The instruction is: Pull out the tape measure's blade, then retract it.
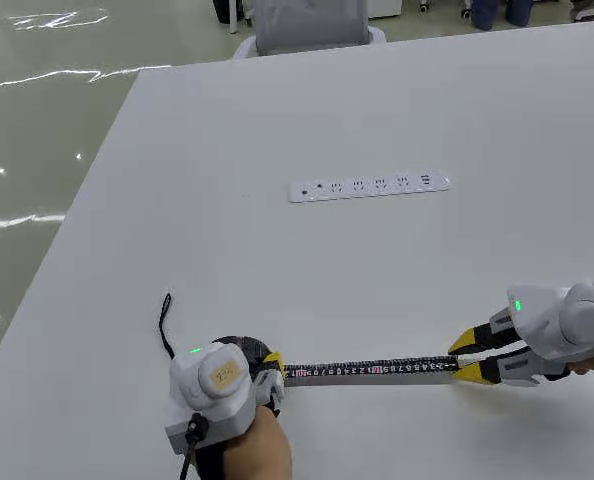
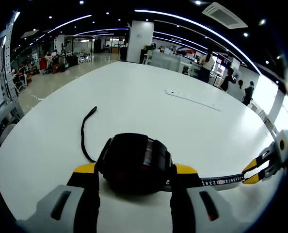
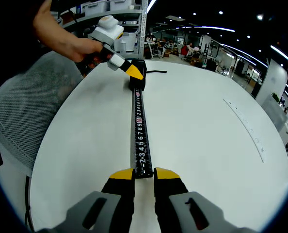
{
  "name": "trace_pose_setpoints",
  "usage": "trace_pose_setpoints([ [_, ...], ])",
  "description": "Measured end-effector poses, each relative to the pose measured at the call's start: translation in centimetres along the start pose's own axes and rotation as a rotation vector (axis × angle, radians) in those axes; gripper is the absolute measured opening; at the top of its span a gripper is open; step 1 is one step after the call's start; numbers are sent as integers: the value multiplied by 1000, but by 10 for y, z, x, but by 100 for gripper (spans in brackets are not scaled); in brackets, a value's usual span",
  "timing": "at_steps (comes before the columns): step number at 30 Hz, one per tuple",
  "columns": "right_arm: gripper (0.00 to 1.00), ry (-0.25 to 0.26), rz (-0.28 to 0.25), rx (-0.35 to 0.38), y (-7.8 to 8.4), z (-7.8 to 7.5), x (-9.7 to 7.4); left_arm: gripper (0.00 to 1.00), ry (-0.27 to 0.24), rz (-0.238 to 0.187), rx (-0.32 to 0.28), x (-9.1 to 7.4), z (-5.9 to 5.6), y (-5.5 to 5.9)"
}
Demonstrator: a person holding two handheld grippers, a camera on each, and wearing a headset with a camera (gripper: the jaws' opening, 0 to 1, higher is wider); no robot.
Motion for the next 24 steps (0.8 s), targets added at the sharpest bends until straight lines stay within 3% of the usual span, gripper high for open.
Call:
trace_pose_setpoints([
  [24,14,5,-4,-16,3,-4,2,52,14,8,-3,0,1,0],
])
Point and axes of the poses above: the centre of the closed fingertips' face, and the gripper's own axes: x roughly forward along the fingers, z roughly to its left, y roughly out of its underside, the point moved 9 cm from there along -x, roughly backward along the fingers, and after that the axes turned 6 degrees about -y, right-handed, at the moved point
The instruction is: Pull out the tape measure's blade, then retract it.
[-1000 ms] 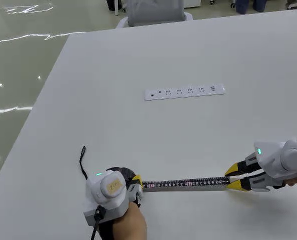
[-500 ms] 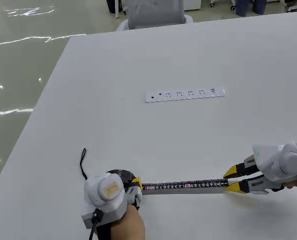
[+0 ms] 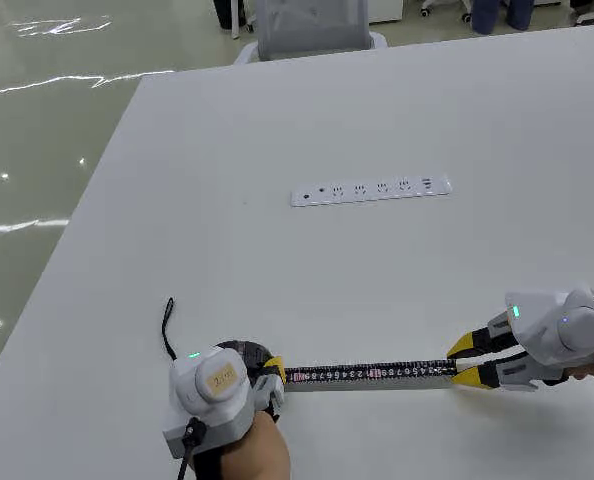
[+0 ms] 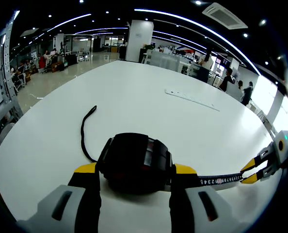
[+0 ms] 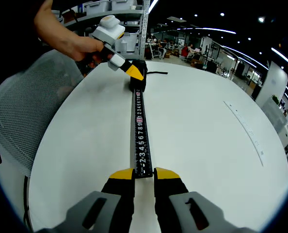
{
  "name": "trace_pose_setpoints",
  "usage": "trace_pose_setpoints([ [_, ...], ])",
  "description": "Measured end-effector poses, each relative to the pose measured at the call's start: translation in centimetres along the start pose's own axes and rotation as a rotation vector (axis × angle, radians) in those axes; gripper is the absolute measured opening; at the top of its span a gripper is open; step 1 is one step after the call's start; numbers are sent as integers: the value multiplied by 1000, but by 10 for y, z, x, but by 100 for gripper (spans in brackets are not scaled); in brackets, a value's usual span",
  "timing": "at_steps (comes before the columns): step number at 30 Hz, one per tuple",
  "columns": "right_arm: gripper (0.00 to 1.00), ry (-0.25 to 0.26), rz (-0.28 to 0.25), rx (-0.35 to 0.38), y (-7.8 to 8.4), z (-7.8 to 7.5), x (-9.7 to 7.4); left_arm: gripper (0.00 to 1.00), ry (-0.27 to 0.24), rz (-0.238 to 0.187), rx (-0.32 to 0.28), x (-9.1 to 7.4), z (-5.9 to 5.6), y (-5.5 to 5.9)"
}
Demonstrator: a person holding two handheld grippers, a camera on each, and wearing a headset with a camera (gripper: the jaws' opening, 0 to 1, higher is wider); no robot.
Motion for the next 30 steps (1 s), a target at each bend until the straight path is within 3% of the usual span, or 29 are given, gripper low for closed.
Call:
trace_pose_setpoints([
  [30,14,-6,-15,-9,-14,-2,10,52,12,10,-17,-3,7,-3],
])
Point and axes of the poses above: the centre of the closed fingertips' face, and the gripper's own axes: x roughly forward along the fingers, z roughly to its left, y roughly out of its underside, the point moved 9 cm from there along -x, roughly backward along the fingers, and after that the axes turned 6 degrees about -y, right-handed, at the moved point
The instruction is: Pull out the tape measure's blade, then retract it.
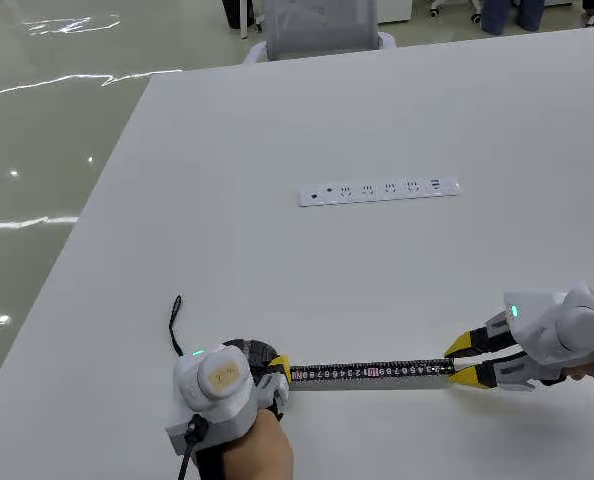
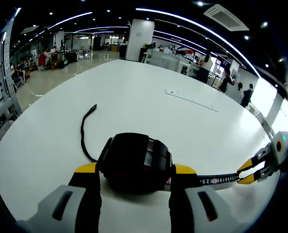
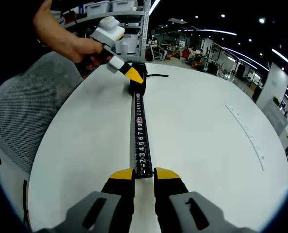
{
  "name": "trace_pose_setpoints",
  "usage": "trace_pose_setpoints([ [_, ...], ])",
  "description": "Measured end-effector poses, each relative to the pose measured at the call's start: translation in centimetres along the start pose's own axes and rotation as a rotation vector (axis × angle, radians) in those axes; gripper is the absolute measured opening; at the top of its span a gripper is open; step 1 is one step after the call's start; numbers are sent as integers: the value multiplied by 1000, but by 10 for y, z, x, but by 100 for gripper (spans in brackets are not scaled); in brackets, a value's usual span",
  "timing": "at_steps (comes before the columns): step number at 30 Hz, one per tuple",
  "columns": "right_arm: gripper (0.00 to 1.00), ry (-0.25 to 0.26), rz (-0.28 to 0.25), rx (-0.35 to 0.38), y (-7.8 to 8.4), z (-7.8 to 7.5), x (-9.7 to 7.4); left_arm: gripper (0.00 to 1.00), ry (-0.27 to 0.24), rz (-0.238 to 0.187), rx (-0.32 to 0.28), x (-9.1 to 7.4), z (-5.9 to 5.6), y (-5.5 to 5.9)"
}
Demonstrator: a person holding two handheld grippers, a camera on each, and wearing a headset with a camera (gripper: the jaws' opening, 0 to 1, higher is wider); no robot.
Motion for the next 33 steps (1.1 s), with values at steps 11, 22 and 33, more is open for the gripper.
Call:
trace_pose_setpoints([
  [11,14,-7,-7,-9,-6,1,4,52,3,-1,-3,-1,1,1],
  [22,14,-17,-15,-12,-12,0,9,52,6,1,-6,0,1,0],
  [33,14,-17,-15,-14,-13,-1,10,52,6,2,-2,0,-1,0],
])
Point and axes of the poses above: the centre of the closed fingertips' face, and the gripper's own axes: x roughly forward along the fingers, z roughly to its left, y roughly out of its underside, the point moved 9 cm from there along -x, roughly backward along the fingers, and after that the axes turned 6 degrees about -y, right-handed, at the moved point
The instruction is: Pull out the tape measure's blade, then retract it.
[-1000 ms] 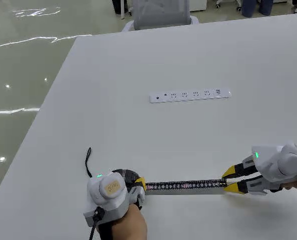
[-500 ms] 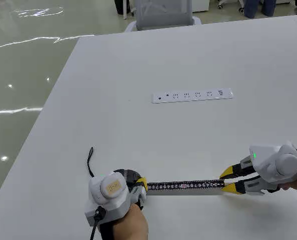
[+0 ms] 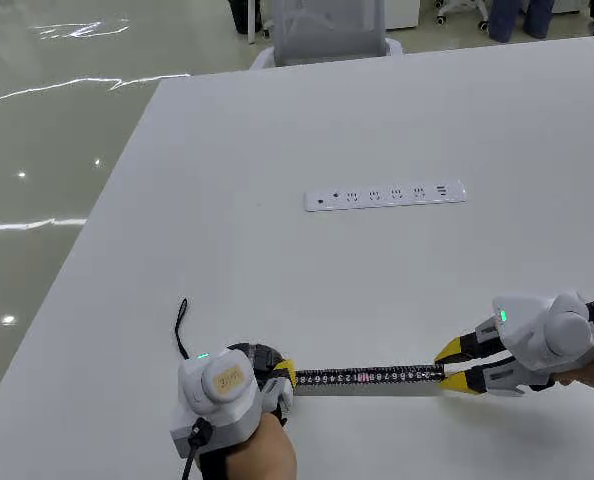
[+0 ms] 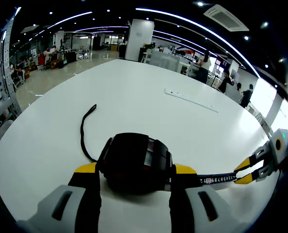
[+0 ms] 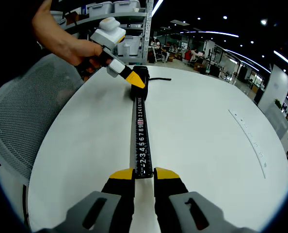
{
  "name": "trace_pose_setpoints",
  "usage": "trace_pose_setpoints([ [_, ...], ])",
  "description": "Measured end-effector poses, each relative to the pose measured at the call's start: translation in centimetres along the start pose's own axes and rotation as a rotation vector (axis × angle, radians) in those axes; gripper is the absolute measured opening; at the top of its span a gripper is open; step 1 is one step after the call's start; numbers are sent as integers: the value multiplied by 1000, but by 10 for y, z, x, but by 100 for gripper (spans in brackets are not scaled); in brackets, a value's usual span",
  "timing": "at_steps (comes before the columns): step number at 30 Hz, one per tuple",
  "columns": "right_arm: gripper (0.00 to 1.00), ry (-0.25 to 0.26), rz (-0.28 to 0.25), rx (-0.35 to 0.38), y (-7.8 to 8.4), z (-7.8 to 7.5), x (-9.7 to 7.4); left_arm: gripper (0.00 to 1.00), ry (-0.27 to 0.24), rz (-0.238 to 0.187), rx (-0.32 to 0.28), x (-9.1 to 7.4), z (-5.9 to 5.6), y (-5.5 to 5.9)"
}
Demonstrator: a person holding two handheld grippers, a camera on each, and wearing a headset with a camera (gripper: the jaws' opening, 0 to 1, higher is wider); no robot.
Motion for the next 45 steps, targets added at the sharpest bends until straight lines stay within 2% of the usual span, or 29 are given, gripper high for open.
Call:
trace_pose_setpoints([
  [17,14,-4,3,-4,-2,0,2,52,3,4,12,0,1,0],
  [45,14,-9,-16,-12,-13,-3,13,52,12,10,-3,0,2,-1],
])
Point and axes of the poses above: the centre of the closed fingertips' face, and the gripper's own axes: x roughly forward along the fingers, z roughly to its left, y roughly out of its underside, the point moved 9 cm from there along -x, roughly backward along the fingers, and after that the axes turned 6 degrees about -y, right-handed, at the moved point
